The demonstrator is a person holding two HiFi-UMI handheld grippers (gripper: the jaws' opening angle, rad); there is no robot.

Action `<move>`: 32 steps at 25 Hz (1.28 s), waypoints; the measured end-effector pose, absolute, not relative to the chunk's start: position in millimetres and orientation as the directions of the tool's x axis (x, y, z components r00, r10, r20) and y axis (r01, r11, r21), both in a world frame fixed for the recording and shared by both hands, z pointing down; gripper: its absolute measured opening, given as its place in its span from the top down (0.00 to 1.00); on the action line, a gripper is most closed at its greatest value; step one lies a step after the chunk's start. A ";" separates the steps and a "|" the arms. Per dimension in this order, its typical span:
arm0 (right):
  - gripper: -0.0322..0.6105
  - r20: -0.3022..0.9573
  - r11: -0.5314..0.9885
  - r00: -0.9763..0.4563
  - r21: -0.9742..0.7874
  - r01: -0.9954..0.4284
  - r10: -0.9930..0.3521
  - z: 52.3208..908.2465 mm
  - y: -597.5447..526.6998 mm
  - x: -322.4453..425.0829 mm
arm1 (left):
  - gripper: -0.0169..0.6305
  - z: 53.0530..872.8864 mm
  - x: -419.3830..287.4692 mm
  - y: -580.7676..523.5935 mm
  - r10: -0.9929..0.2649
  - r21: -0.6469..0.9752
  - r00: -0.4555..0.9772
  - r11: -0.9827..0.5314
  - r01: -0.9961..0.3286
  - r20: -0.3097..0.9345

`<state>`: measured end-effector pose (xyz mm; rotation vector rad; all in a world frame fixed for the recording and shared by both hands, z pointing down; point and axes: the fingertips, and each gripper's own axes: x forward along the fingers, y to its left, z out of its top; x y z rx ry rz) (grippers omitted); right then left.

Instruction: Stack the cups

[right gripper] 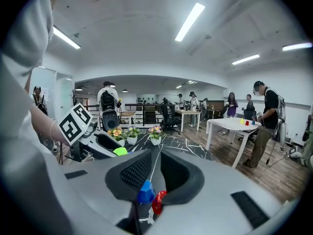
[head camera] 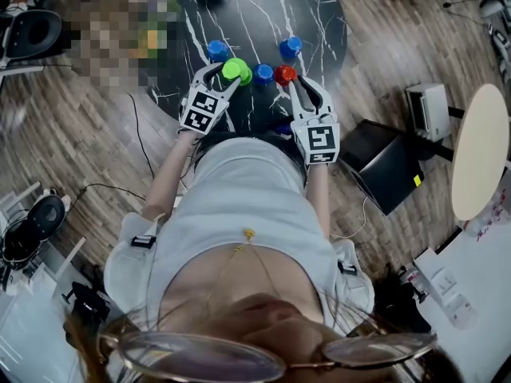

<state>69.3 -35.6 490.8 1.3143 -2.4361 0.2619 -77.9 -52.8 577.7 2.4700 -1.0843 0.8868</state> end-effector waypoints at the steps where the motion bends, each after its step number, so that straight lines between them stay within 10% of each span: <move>1: 0.87 0.396 0.546 -0.500 0.006 -0.838 -0.770 491.0 -35.6 71.1 | 0.61 578.0 -73.9 -52.7 -0.550 0.028 0.530 -0.677 -0.736 0.646; 32: 0.87 0.428 0.510 -0.467 -0.018 -0.860 -0.774 506.2 -45.5 106.3 | 0.59 600.0 -24.5 -55.8 -0.430 0.051 0.568 -0.764 -0.643 0.702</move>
